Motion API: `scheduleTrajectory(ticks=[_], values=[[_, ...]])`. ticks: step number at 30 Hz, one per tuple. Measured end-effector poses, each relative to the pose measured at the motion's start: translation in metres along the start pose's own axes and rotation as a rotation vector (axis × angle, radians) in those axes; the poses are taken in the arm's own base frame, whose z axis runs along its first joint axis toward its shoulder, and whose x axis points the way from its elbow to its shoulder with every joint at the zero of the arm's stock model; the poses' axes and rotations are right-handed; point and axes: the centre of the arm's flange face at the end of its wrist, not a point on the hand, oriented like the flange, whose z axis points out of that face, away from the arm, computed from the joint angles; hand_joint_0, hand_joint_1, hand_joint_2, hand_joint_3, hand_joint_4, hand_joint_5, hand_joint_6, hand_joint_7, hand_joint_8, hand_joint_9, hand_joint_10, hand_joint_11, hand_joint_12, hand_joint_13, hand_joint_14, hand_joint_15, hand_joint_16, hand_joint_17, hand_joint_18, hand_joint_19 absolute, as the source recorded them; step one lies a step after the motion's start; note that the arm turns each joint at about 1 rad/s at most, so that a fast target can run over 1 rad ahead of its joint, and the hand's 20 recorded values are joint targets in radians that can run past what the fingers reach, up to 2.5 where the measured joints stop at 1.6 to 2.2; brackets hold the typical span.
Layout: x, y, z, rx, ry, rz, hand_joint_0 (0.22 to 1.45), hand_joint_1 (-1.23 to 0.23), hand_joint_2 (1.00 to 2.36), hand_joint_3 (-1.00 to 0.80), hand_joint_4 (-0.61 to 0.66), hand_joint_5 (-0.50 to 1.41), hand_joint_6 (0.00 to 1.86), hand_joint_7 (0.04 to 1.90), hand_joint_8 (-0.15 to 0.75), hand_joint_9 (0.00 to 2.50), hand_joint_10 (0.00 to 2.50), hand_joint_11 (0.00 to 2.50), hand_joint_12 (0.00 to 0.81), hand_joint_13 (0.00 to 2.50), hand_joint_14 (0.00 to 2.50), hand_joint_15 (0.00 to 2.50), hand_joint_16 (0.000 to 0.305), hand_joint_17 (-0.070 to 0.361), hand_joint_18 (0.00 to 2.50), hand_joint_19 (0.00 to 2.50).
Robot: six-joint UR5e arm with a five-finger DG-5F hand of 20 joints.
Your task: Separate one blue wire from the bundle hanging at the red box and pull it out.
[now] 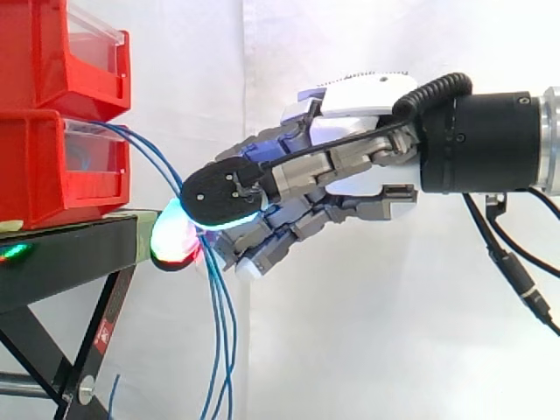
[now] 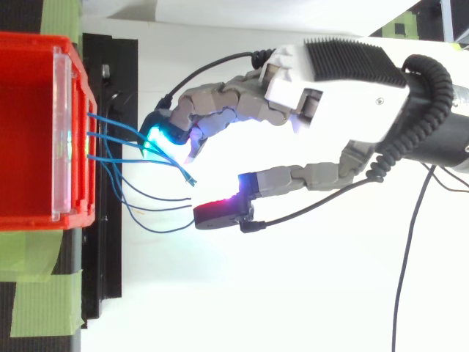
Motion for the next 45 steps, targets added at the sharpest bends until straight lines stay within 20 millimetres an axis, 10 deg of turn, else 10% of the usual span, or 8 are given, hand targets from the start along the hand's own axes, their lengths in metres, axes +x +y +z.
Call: scheduleTrajectory(ticks=[45], values=[[0.0061,0.0070,0.0027,-0.026,-0.002,0.086,0.60,-0.79,1.01,0.08,0.03,-0.15,0.91,1.02,0.454,1.08,0.01,0.84,0.497,1.02,0.02,0.54,0.067,0.150,0.99,0.44]])
